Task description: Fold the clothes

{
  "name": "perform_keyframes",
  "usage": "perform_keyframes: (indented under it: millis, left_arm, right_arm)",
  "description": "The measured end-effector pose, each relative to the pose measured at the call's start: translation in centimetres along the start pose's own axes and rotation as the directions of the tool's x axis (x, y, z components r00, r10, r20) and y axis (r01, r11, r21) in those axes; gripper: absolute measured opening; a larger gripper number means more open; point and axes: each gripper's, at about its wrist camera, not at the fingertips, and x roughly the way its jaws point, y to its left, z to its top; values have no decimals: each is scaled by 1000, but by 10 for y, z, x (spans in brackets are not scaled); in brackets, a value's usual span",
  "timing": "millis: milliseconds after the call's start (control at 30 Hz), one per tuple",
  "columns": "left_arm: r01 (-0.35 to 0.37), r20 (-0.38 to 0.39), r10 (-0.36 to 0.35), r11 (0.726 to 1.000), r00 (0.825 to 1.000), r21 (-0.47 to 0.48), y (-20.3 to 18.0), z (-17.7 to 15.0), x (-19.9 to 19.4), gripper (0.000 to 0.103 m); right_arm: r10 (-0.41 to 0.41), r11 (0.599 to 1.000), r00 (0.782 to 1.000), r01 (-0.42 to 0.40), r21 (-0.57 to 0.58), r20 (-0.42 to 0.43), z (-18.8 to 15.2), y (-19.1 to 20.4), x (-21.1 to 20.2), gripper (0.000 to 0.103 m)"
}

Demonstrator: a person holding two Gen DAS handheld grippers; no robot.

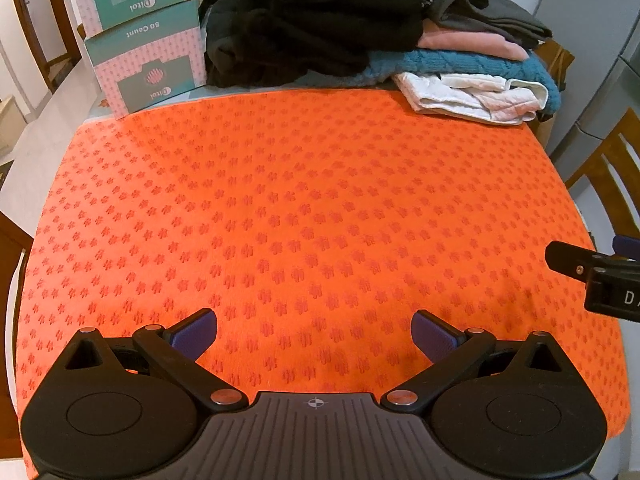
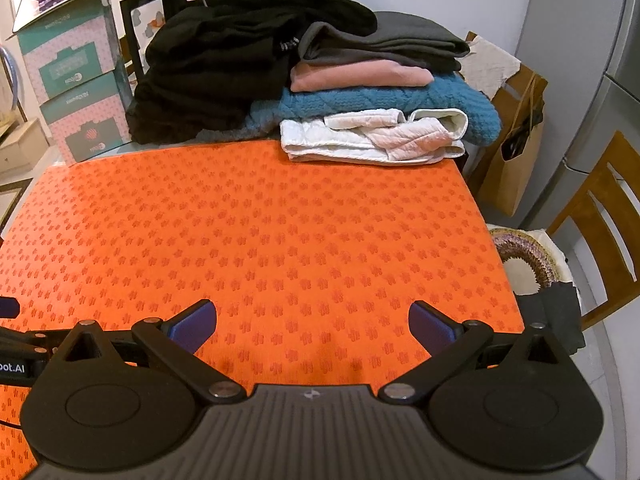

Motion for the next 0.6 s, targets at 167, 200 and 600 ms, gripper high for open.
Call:
perform_keyframes:
  millis: [167, 200, 600]
  left_arm:
    - [-6, -9, 6, 1000, 1000, -12, 5, 10, 9, 103]
    - [-9, -11, 9, 1000, 1000, -15, 7, 12, 10, 103]
    - [-41, -30, 41, 999, 999, -31, 25, 30, 27, 103]
  right_arm:
    - [4, 1000, 1000, -4, 5, 5, 18, -11, 12, 103]
    - [4, 1000, 1000, -4, 6, 8, 22, -15, 15, 103]
    - [-7, 999, 998, 10, -34, 70, 131, -63, 45, 102]
